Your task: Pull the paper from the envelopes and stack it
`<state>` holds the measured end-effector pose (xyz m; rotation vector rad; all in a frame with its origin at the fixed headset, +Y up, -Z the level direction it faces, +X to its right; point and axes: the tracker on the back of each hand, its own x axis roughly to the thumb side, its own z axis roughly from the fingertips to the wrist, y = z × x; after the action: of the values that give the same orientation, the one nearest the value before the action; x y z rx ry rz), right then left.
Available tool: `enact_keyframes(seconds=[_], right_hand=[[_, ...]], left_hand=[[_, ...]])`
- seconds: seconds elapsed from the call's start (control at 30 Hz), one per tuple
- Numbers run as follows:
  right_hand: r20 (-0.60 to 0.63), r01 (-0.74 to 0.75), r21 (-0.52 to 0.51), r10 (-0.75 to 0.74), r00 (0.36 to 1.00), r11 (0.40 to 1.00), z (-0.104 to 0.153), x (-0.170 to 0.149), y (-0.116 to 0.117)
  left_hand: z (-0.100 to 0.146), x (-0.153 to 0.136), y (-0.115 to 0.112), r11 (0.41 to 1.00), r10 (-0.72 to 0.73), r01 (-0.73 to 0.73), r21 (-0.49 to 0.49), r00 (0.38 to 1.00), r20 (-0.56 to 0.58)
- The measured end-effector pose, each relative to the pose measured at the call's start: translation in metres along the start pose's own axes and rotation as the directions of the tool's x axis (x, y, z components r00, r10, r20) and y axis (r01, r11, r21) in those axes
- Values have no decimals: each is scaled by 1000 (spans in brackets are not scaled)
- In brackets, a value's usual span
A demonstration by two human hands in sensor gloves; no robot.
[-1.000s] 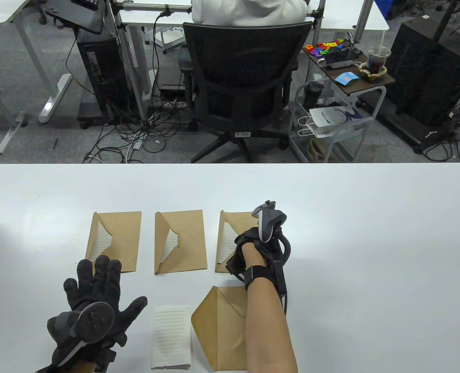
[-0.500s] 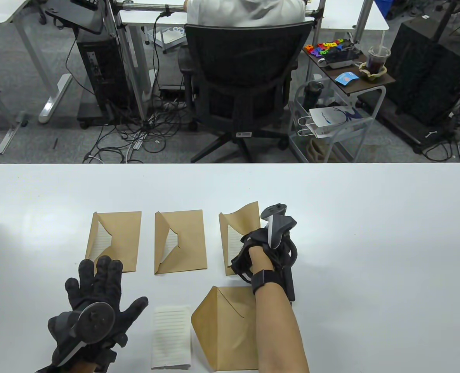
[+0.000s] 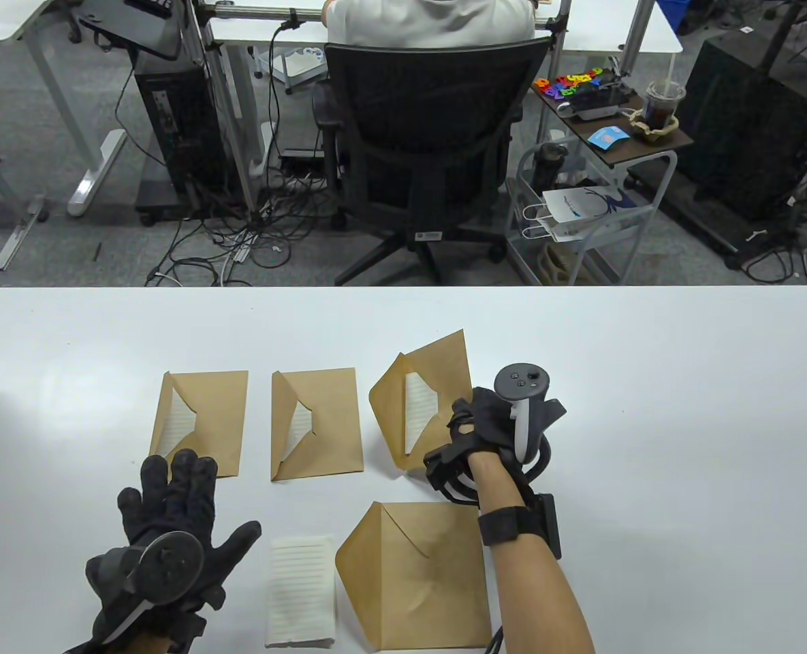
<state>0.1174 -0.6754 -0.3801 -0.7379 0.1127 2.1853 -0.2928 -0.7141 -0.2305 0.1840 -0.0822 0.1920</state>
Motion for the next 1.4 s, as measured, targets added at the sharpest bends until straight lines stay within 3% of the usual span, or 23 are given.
enact_keyframes(seconds=[0.2, 0.4, 0.77, 0.87, 1.03, 1.27, 1.4], right_hand=[[175, 133, 57, -141, 974, 989, 37, -7, -38], [340, 205, 134, -239, 910, 970, 65, -30, -54], [451, 297, 284, -400, 797, 912, 75, -88, -11], [436, 302, 322, -423, 794, 898, 78, -96, -2], [438, 272, 302, -386, 812, 914, 76, -102, 10], [498, 184, 226, -276, 822, 956, 85, -99, 23], [541, 138, 136, -190, 819, 981, 97, -95, 26]], left_hand=[[1, 3, -3, 1000, 3, -3, -18, 1000, 12], [2, 7, -5, 1000, 10, -9, -29, 1000, 25], [3, 16, -10, 999, 33, -30, -39, 997, 70], [4, 20, -10, 998, 47, -43, -42, 994, 95], [7, 41, -9, 998, 61, -62, -5, 981, 187], [22, 80, 0, 978, 190, -209, -2, 887, 421], [29, 95, -1, 908, 406, -396, -139, 745, 529]])
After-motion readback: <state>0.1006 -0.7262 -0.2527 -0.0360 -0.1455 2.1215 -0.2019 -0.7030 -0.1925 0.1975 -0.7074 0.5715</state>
